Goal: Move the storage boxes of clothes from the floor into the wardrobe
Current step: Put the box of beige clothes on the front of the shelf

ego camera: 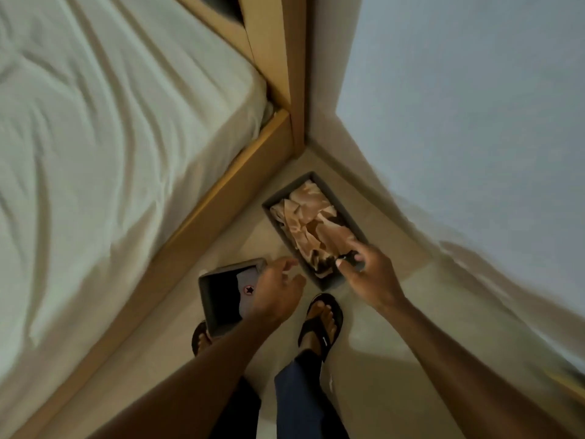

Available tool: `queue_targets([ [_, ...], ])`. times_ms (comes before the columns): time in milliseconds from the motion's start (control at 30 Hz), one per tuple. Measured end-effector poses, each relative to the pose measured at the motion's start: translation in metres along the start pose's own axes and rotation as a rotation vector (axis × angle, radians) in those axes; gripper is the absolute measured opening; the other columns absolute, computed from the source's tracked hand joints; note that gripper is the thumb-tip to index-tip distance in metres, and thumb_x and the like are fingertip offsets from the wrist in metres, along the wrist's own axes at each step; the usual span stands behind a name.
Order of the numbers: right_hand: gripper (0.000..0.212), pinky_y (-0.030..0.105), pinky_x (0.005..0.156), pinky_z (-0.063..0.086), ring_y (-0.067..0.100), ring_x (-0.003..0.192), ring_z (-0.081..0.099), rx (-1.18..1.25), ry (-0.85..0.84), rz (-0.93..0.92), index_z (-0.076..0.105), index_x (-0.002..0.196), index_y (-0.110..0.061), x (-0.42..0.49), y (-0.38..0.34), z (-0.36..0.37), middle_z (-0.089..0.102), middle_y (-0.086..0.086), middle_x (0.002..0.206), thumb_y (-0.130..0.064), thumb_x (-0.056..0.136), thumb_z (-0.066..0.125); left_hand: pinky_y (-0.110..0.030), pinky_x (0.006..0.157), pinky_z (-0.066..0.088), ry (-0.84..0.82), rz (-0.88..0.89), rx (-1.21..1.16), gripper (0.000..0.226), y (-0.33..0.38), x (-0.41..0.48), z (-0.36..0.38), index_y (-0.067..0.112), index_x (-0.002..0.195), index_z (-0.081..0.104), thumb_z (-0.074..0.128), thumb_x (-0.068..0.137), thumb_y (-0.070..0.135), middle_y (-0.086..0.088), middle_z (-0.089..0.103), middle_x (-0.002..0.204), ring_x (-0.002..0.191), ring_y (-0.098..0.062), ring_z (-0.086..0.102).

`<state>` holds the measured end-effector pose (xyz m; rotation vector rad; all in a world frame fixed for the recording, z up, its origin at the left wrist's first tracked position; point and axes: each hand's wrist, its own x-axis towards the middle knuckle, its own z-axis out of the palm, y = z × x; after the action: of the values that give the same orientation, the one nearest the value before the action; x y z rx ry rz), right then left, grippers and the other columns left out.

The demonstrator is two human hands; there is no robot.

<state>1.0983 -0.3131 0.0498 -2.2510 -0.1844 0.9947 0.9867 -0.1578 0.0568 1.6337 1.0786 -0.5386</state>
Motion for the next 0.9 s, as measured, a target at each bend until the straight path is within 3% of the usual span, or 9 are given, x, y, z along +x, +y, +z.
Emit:
queue_targets([
  [67, 0.048, 0.028, 0.09, 0.047, 0.017, 0.119, 0.054, -0.111, 0.016, -0.04, 0.053, 0.133, -0.022, 0.029, 0.024, 0.014, 0.055, 0.0, 0.133, -0.031, 0.087, 0.066, -0.043, 0.085, 0.056, 0.053, 0.013, 0.045, 0.024, -0.012, 0.034, 0.015, 0.043, 0.107, 0.056, 0.058, 0.086, 0.03, -0.001, 0.06, 0.12, 0.103, -0.021, 0.06],
  [167, 0.047, 0.041, 0.095, 0.051, 0.025, 0.122, 0.051, -0.309, 0.043, -0.063, 0.054, 0.128, -0.024, 0.072, 0.06, 0.034, 0.047, 0.005, 0.137, -0.037, 0.085, 0.066, -0.03, 0.073, 0.051, 0.078, 0.02, 0.138, 0.019, -0.031, 0.086, 0.035, 0.031, 0.107, 0.06, 0.058, 0.088, 0.029, 0.001, 0.06, 0.119, 0.094, -0.014, 0.058],
  [233, 0.041, 0.045, 0.094, 0.051, 0.03, 0.122, 0.048, -0.414, 0.036, -0.062, 0.056, 0.122, -0.025, 0.09, 0.07, 0.04, 0.044, 0.008, 0.138, -0.039, 0.084, 0.063, -0.029, 0.067, 0.049, 0.047, -0.022, 0.143, 0.019, -0.036, 0.106, 0.041, 0.025, 0.109, 0.06, 0.057, 0.09, 0.028, 0.0, 0.062, 0.111, 0.089, -0.018, 0.06],
  [367, 0.034, 0.048, 0.091, 0.044, 0.034, 0.115, 0.05, -0.618, -0.015, -0.046, 0.056, 0.117, -0.026, 0.127, 0.084, 0.05, 0.05, 0.008, 0.127, -0.033, 0.083, 0.059, -0.029, 0.078, 0.044, -0.005, -0.077, 0.144, 0.029, -0.052, 0.136, 0.05, 0.019, 0.121, 0.059, 0.054, 0.095, 0.028, 0.003, 0.054, 0.107, 0.093, -0.019, 0.052],
  [500, 0.026, 0.033, 0.069, 0.042, 0.034, 0.094, 0.061, -0.565, -0.022, -0.038, 0.061, 0.112, -0.012, 0.146, 0.086, 0.047, 0.059, 0.01, 0.109, -0.021, 0.088, 0.055, -0.033, 0.084, 0.051, -0.053, -0.019, 0.208, 0.034, -0.058, 0.142, 0.047, 0.027, 0.123, 0.061, 0.052, 0.092, 0.035, -0.001, 0.065, 0.12, 0.101, -0.023, 0.061],
  [633, 0.021, 0.032, 0.066, 0.047, 0.026, 0.08, 0.061, -0.551, -0.023, -0.071, 0.063, 0.103, -0.013, 0.127, 0.084, 0.041, 0.064, 0.007, 0.095, -0.025, 0.092, 0.051, -0.04, 0.085, 0.055, -0.033, -0.021, 0.218, 0.033, -0.053, 0.125, 0.039, 0.032, 0.119, 0.061, 0.053, 0.086, 0.034, 0.0, 0.068, 0.111, 0.096, -0.023, 0.064],
  [767, 0.031, 0.029, 0.065, 0.042, 0.029, 0.087, 0.063, -0.585, -0.02, -0.086, 0.064, 0.117, -0.018, 0.074, 0.084, 0.03, 0.065, 0.007, 0.101, -0.024, 0.09, 0.049, -0.034, 0.076, 0.055, -0.019, 0.0, 0.275, 0.039, -0.04, 0.087, 0.024, 0.036, 0.125, 0.06, 0.052, 0.087, 0.029, -0.003, 0.071, 0.105, 0.092, -0.026, 0.066],
  [900, 0.035, 0.031, 0.068, 0.041, 0.03, 0.094, 0.063, -0.56, -0.002, -0.03, 0.059, 0.125, -0.024, -0.012, 0.077, 0.02, 0.067, 0.007, 0.109, -0.022, 0.093, 0.044, -0.037, 0.079, 0.054, -0.025, 0.117, 0.418, 0.05, -0.02, 0.014, 0.007, 0.031, 0.137, 0.05, 0.052, 0.088, 0.02, -0.01, 0.069, 0.106, 0.1, -0.03, 0.064],
])
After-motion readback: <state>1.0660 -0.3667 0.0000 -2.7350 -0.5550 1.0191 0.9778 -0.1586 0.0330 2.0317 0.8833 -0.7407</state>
